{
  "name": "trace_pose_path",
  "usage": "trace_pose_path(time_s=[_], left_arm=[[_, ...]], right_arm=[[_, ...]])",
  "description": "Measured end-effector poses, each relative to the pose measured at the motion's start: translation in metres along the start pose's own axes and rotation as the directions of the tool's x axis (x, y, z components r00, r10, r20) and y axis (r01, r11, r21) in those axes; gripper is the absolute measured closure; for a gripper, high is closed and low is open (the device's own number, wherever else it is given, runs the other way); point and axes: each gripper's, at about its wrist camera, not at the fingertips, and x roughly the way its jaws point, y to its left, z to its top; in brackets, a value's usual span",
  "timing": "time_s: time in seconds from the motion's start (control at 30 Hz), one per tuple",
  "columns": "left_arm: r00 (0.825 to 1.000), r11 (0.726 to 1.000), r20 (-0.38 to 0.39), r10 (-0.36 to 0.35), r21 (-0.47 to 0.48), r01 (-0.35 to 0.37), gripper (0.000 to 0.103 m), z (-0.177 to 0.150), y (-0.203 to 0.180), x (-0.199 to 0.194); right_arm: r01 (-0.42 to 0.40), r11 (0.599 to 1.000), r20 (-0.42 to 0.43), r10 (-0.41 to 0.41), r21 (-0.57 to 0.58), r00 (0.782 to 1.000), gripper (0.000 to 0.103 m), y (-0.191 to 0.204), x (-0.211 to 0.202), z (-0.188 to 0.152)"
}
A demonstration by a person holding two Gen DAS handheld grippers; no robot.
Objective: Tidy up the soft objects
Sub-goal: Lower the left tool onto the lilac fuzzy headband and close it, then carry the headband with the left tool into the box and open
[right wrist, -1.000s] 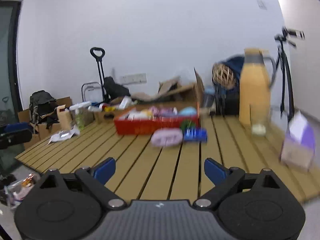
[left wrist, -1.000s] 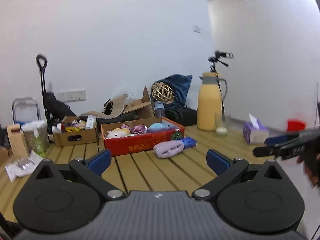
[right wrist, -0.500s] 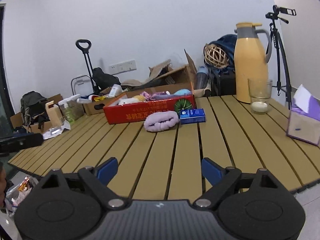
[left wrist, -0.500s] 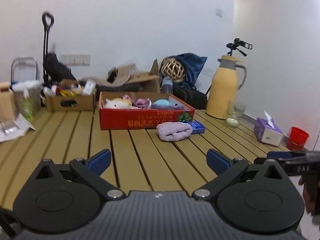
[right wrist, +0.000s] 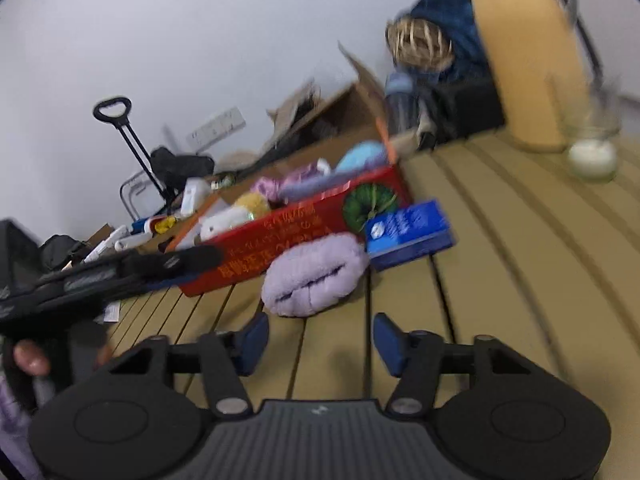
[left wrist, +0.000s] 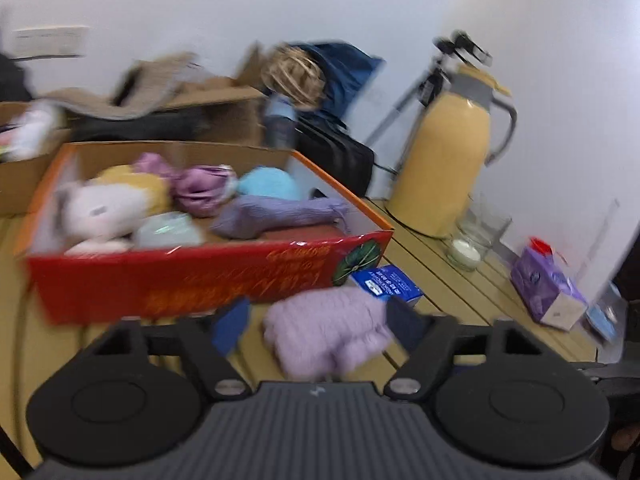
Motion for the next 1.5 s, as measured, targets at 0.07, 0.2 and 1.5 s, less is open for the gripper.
trace_pose_path(time_s=[0.07,0.2,1.5], left_arm=[[0.999,0.999,-0.034,-0.031,0.007,0.031,0.05,0.007,0.009,0.027],[0.987,0.993,-0.116,-0.112,-0.032,0.109,0.078,-0.001,0.018,0.047],[0.997,0.993,-0.073,-0.038,-0.113,0.03,0.076,-0.056,0.0,-0.004]], right_arm=[[-0.017,1.0,-0.015,0.017,0.019,1.0,0.064,-0.002,0.017,0.005],[-0.001,0.999,0.004,0.001,0.037,1.0,0.074,-0.006,0.042,0.028],[-0.034,0.999,-0.026,0.034,0.001,0.999,0.086,-0.014,0.072,0.033]])
